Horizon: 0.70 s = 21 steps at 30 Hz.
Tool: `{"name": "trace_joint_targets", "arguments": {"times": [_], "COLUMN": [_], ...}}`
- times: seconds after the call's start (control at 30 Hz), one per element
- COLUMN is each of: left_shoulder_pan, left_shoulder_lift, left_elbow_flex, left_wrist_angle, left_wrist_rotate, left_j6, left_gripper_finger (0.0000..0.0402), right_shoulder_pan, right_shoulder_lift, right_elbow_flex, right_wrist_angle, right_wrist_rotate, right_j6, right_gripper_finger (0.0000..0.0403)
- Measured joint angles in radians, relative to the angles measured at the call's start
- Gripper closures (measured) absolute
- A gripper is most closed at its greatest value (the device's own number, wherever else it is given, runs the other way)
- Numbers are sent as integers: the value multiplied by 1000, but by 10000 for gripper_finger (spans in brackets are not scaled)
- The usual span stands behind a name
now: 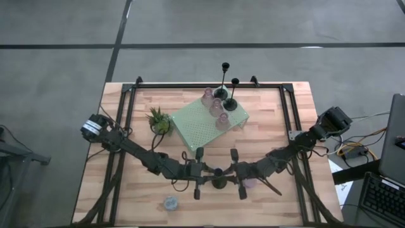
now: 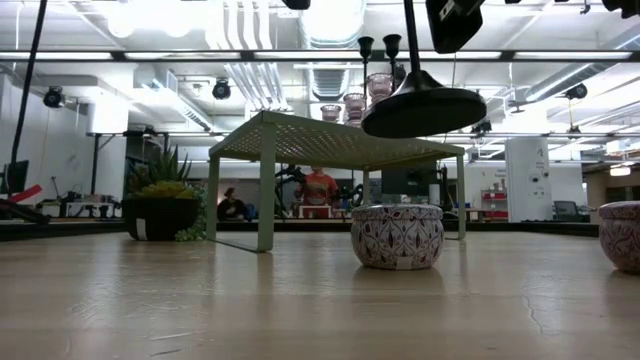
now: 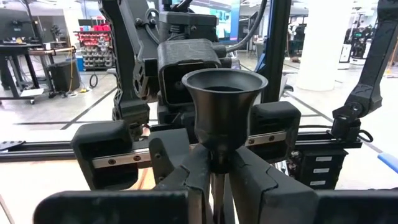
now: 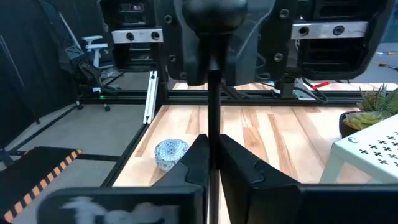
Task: Pick & Place candle stick holders
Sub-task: Put the black candle holder on the shelf aligned with the other black candle holder
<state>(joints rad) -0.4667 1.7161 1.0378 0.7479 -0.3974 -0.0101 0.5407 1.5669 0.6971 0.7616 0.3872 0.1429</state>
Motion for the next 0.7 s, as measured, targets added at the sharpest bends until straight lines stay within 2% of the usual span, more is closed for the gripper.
{"name": "trace_joint_targets", "arguments": {"times": [0.17, 0.27, 0.57, 0.7], "left_shoulder_pan": [0, 1, 0, 0], "left_shoulder_lift": [0, 0, 0, 0], "left_elbow_flex": [0, -5, -10, -11], "left_wrist_angle": [-2, 1, -28, -72], "left_wrist_rotate": [1, 1, -3, -4], "left_j6": [-11, -36, -63, -61], "left_gripper_finger": [355, 340, 220, 184], "right_shoulder_pan": [0, 1, 2, 2], "right_shoulder_lift": [0, -4, -18, -77], "right_elbow_flex": [0, 0, 0, 0], "right_wrist_angle": [-2, -6, -10, -76], "right_wrist_rotate": [0, 0, 5, 8], "right_j6": [0, -6, -16, -16], "right_gripper_finger": [387, 388, 389, 389]}}
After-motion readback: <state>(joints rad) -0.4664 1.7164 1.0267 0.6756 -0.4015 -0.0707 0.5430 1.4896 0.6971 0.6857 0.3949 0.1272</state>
